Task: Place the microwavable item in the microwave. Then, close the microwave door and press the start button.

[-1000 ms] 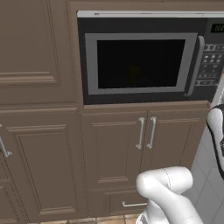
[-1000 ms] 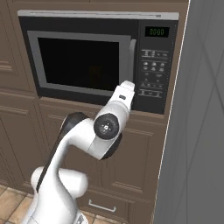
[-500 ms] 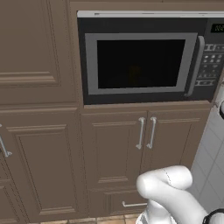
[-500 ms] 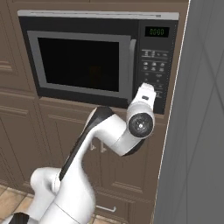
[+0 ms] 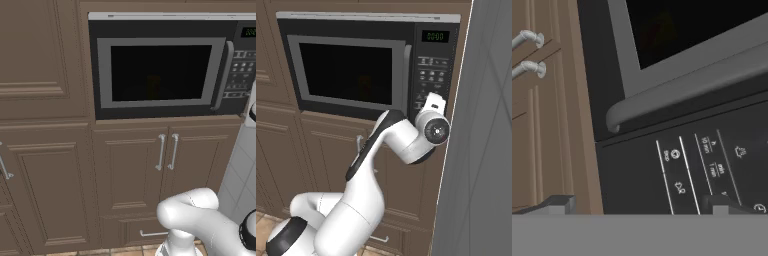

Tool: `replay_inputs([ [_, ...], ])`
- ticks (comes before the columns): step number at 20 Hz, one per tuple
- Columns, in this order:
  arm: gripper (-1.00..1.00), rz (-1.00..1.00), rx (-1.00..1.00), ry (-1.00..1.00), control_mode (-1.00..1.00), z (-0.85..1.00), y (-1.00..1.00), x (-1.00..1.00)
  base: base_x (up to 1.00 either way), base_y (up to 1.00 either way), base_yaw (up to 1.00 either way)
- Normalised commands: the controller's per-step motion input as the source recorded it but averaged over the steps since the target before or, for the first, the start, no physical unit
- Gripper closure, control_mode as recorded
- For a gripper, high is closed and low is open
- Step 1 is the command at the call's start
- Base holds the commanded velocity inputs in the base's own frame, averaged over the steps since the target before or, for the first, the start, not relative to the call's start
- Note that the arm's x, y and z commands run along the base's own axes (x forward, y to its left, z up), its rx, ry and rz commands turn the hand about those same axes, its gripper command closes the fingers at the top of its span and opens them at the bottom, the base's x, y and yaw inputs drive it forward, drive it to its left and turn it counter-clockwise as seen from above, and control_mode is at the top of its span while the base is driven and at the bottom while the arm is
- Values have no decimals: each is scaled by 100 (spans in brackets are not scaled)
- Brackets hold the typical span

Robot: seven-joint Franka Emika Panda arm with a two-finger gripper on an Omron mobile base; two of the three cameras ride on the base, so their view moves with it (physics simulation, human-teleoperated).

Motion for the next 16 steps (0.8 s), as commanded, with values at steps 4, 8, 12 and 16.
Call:
replay_inputs([
  [4, -100, 0, 0, 13, -100, -31, -12, 43, 0, 0, 0],
  [8, -100, 0, 0, 11, -100, -22, -12, 38, 0, 0, 0],
  [12, -100, 0, 0, 2, -100, -2, -24, 27, 0, 0, 0],
  [16, -100, -3, 0, 0, -100, -3, -24, 26, 0, 0, 0],
])
